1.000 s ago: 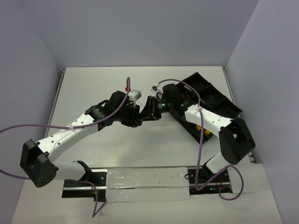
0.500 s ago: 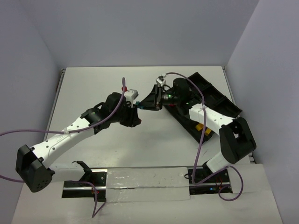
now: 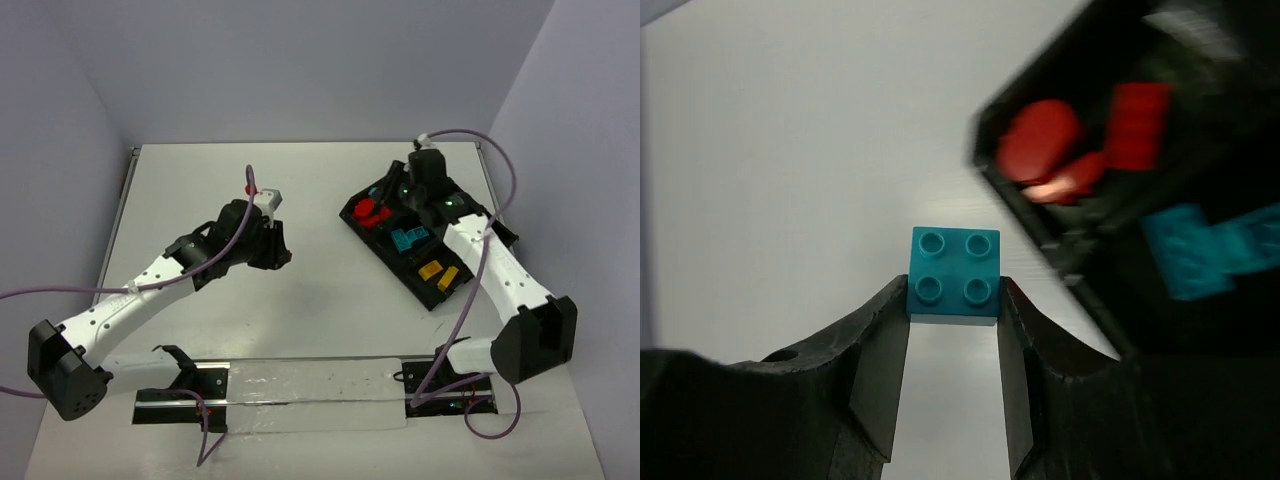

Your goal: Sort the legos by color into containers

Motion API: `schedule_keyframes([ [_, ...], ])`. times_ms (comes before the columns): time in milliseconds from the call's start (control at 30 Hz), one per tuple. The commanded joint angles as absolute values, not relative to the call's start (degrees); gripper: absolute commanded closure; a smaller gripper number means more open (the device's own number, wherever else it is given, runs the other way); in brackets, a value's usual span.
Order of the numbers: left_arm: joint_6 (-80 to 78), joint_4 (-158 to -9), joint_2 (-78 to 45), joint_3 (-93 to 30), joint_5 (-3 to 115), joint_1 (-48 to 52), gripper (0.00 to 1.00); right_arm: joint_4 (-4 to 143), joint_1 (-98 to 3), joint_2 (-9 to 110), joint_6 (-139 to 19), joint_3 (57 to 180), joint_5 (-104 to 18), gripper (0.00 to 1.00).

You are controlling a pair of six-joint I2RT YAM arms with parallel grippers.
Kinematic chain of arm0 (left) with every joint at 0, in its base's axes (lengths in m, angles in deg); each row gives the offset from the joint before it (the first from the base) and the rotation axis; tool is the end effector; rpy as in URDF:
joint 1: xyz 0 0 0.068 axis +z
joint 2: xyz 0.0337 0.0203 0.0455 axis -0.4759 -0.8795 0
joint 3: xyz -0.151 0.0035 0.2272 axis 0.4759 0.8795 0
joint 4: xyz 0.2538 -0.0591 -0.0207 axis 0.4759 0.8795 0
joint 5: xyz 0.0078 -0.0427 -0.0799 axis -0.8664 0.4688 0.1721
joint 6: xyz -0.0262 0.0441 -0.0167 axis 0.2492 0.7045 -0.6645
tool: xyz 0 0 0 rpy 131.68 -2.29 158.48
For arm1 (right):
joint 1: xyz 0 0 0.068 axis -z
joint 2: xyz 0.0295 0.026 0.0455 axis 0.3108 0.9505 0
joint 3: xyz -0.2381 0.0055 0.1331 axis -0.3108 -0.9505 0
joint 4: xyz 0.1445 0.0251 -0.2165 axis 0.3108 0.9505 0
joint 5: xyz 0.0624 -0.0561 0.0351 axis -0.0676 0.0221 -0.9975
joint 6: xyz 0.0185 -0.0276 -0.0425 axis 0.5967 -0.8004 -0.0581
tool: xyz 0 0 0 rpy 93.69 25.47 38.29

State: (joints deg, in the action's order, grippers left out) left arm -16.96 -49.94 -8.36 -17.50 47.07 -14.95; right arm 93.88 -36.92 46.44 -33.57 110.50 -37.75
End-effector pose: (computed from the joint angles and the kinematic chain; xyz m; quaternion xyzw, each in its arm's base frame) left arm 0.1852 -0.1744 0.3056 0.1260 0.9006 -0.2370 0.3419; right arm 0.2850 0.0987 0.3311 0.1003 0.8766 0.2246 0.4136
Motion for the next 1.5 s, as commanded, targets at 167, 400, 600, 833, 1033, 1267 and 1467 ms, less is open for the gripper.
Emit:
schedule_keyframes([
  [167,-19.9,-50.2,-10.9,-21.1,45.3,-12.8,1.00,105.3,-30.5,44.6,-44.7,105.1,-21.6,1.00],
  [400,-21.8,-48.2,-14.3,-25.3,44.7,-12.7,1.00,103.7,-28.3,45.4,-45.5,103.1,-23.5,1.00],
  [600,-23.9,-47.5,-19.1,-30.7,46.7,-12.7,1.00,102.5,-27.0,47.2,-46.0,103.1,-24.4,0.98],
  [833,-24.1,-47.3,-22.8,-35.5,47.1,-12.7,1.00,100.3,-26.3,49.9,-45.7,103.0,-25.9,0.90],
  [1033,-24.8,-46.5,-24.5,-38.7,47.1,-12.8,1.00,99.5,-26.3,50.7,-45.6,102.7,-26.7,0.89],
  [1267,-24.8,-45.9,-26.7,-41.2,48.3,-12.8,1.00,99.2,-26.2,50.5,-45.5,102.0,-26.4,0.89],
  [1467,-26.1,-46.7,-29.6,-44.6,49.1,-12.8,1.00,98.9,-26.2,50.9,-45.4,102.0,-26.7,0.89],
])
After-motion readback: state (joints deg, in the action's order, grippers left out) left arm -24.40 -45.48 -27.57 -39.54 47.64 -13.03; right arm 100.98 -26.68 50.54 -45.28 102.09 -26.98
